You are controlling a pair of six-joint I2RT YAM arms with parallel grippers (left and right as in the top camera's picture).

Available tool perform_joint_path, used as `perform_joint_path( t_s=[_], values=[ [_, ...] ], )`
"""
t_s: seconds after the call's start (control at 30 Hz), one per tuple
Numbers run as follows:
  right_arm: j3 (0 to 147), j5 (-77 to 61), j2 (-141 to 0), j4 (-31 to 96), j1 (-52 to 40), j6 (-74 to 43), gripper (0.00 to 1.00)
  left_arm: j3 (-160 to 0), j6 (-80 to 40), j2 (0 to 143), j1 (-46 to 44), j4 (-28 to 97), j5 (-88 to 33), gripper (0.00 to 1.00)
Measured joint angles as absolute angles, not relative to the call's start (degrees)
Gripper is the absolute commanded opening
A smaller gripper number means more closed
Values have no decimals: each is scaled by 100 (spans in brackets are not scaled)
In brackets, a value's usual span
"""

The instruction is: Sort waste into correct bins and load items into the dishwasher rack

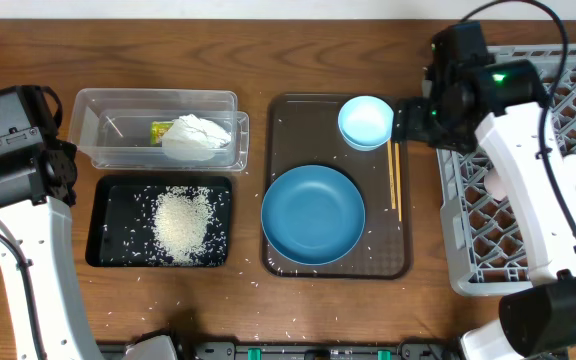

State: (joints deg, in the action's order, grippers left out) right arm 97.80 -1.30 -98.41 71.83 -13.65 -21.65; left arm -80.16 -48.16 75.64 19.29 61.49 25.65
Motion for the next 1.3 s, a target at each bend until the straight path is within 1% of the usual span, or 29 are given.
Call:
perform_joint_path(
  t_s=[0.03,0.1,0.13,0.17,0.2,0.23,0.27,0.33,0.47,0.67,0.7,0.77,0.8,1.0,1.07,1.13,1.27,1.3],
  values=[
    [9743,-93,-9861,7081,-1389,-2165,82,-8016,-4816,7564,1929,6149,2565,89],
    [9588,-19,-9926,6805,-1474,-2161,81,-8016,-4816,7564,1929,6149,2565,89],
    [9509,5,-9981,6729,-1494,-2158,77,-8016,-4816,7564,1929,6149,2565,89],
    [9397,19,-10075,6639,-1505,-2139,65,-8016,-4816,7564,1929,6149,2565,89],
    [9308,43,-10184,6593,-1520,-2123,59,-8016,-4816,7564,1929,6149,2565,89],
    [9238,47,-10291,6560,-1525,-2112,57,-8016,-4816,7564,1929,6149,2565,89],
    [9161,64,-10427,6528,-1525,-2119,57,-8016,-4816,7564,1929,6149,2565,89],
    [9026,91,-10691,6438,-1525,-2143,61,-8016,-4816,7564,1929,6149,2565,89],
    [8901,84,-11174,6296,-1525,-2119,61,-8016,-4816,7564,1929,6149,2565,89],
    [8901,89,-11620,5966,-1525,-1896,58,-8016,-4816,7564,1929,6149,2565,89],
    [8901,89,-11666,5920,-1525,-1855,56,-8016,-4816,7564,1929,6149,2565,89],
    [8901,89,-11784,5734,-1525,-1702,49,-8016,-4816,7564,1929,6149,2565,89],
    [8901,89,-11832,5649,-1525,-1616,49,-8016,-4816,7564,1929,6149,2565,89],
    [8892,108,-11900,5258,-1522,-1337,51,-8016,-4816,7564,1929,6149,2565,89],
    [8892,108,-11900,5262,-1518,-1293,50,-8016,-4816,7564,1929,6149,2565,89],
    [8892,99,-11900,5260,-1518,-1247,46,-8016,-4816,7564,1929,6149,2565,89],
    [8892,-307,-11900,5186,-1518,-985,49,-8016,-4816,7564,1929,6149,2565,89],
    [8892,-460,-11900,5153,-1522,-895,47,-8016,-4816,7564,1929,6149,2565,89]
  ],
)
